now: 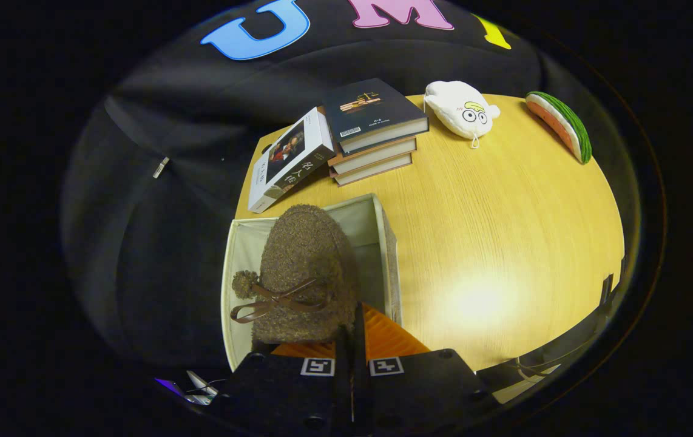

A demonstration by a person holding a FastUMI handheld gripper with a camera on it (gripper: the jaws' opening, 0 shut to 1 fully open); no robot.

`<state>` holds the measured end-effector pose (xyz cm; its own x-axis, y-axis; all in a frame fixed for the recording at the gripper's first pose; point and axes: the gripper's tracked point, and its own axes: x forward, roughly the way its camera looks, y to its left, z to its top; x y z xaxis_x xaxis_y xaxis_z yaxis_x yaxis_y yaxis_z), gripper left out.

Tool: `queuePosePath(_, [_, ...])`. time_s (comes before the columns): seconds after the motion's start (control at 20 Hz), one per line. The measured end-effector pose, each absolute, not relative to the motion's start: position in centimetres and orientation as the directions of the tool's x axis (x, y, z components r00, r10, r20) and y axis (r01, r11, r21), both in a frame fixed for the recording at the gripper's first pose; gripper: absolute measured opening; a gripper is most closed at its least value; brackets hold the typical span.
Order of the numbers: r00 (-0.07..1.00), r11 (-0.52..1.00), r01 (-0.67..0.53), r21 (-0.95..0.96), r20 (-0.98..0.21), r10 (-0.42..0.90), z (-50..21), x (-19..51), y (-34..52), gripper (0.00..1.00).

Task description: Open the storage box then place both shoes into the box .Put the left shoe in first, then the right shoe, with the right side of both shoes facing outward in a uniform manner.

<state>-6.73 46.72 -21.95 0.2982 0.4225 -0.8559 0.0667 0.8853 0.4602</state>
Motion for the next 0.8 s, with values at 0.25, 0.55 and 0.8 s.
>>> queuePosePath(0.25, [0.279, 0.847, 0.038, 0.530, -0.819, 0.501, -20.6, -7.7, 48.1, 0.31])
queuePosePath(0.55, [0.308, 0.815, -0.034, 0.579, -0.769, 0.560, -18.7, -8.1, 48.8, 0.99])
queuePosePath(0.8, [0.369, 0.799, -0.040, 0.601, -0.734, 0.570, -17.0, -7.3, 47.7, 0.99])
